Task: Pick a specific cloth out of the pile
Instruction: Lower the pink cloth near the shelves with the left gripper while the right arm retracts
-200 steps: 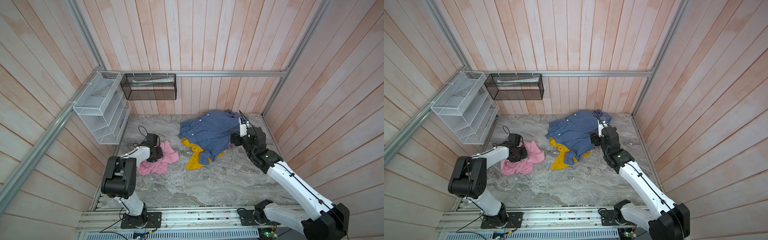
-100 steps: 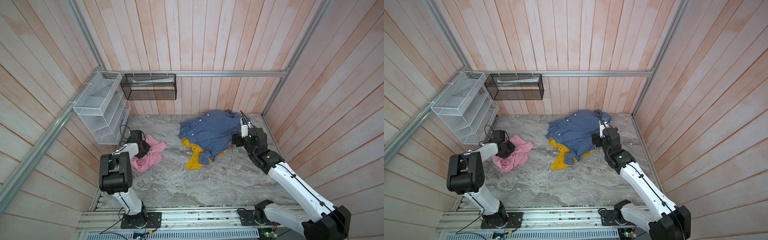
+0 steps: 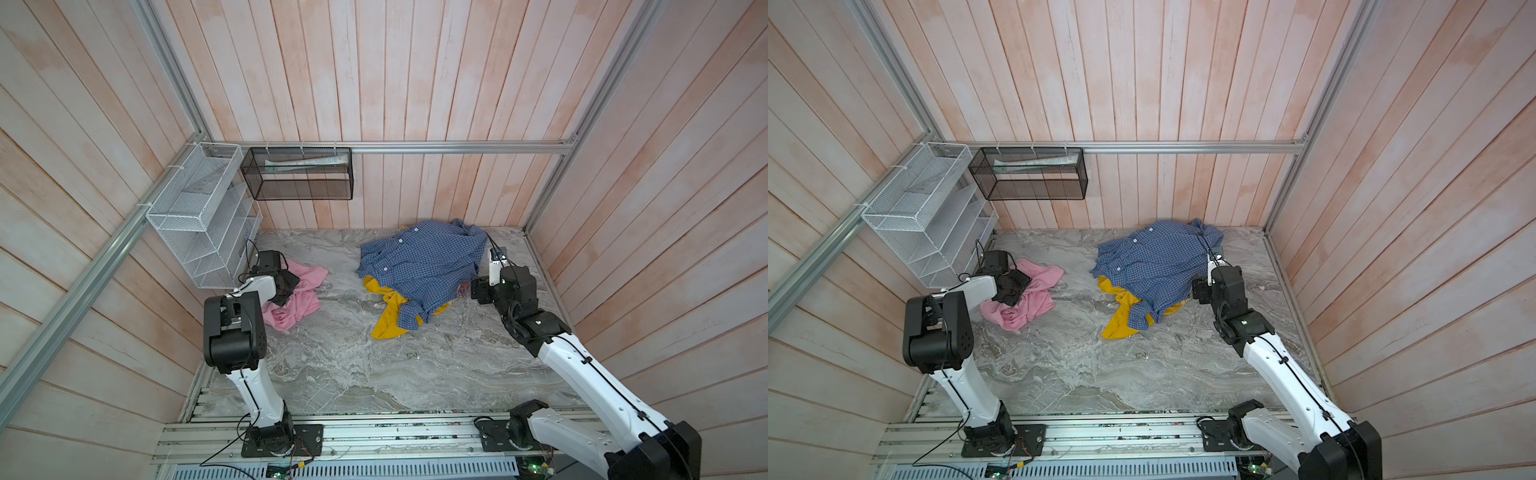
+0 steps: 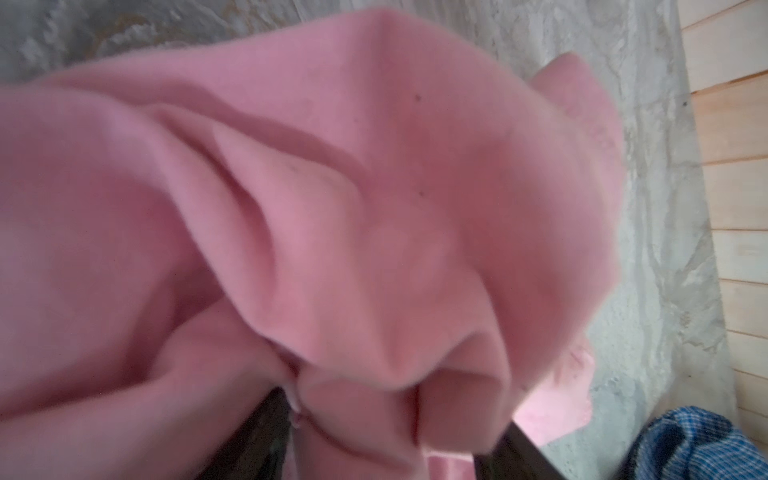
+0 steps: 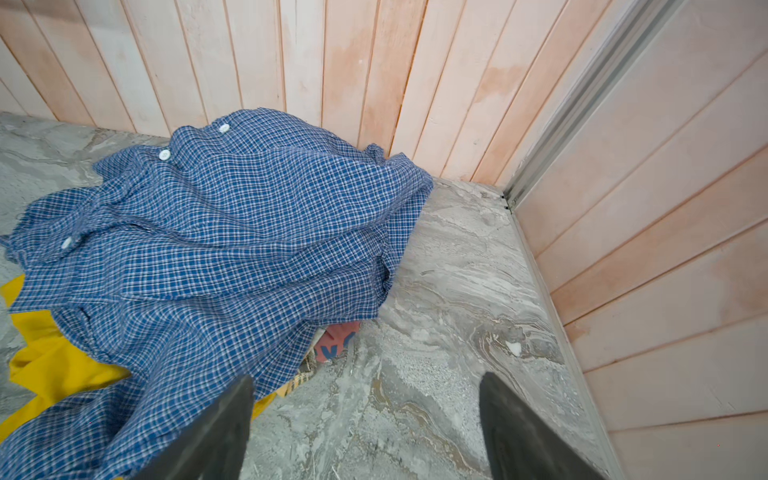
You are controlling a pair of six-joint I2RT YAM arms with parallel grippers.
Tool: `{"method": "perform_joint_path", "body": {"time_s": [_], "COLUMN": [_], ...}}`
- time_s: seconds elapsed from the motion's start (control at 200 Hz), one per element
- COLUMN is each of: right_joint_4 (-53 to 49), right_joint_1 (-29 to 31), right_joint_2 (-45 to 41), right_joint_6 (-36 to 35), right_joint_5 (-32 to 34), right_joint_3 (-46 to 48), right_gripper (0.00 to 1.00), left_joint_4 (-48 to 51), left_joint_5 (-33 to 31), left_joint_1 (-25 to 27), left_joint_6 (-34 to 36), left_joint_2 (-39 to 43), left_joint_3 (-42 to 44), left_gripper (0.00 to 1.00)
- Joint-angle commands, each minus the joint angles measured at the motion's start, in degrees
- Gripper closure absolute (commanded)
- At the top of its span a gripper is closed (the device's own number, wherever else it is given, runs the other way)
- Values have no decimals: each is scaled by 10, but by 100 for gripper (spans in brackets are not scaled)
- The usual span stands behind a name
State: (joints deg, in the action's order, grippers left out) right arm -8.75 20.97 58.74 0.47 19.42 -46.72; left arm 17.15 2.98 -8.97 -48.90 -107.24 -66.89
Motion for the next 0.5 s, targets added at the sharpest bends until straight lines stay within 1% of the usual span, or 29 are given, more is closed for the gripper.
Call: {"method": "perform_joint_path", "body": {"time_s": [0.0, 0.03, 0.15, 0.27, 0.385, 0.495], "right_joint_4": [6, 7, 13, 34, 57, 92], "right_joint_1": [-11, -14, -24, -32, -38, -44], "right_joint_2": [-15, -17, -23, -33, -47, -71], "right_joint_6": [9, 9, 7, 5, -3, -13], "right_joint_5": [-11, -11, -13, -5, 4, 17], "right_joint_3": [9, 11, 20, 33, 46, 73], "right_gripper": [14, 15, 14, 14, 14, 14], "left_joint_4": [5, -1, -19, -25, -36, -42], "left_joint_5": [-4, 0, 6, 7, 15, 22], "left_joint_1": [0, 0, 3, 6, 7, 8], "left_joint_6": [-12, -10, -12, -10, -9, -9], "left_joint_2": [25, 30, 51, 71, 87, 100], "left_joint_3": [19, 24, 35, 35, 36, 36], "left_gripper": [16, 14, 12, 5, 0, 0]}}
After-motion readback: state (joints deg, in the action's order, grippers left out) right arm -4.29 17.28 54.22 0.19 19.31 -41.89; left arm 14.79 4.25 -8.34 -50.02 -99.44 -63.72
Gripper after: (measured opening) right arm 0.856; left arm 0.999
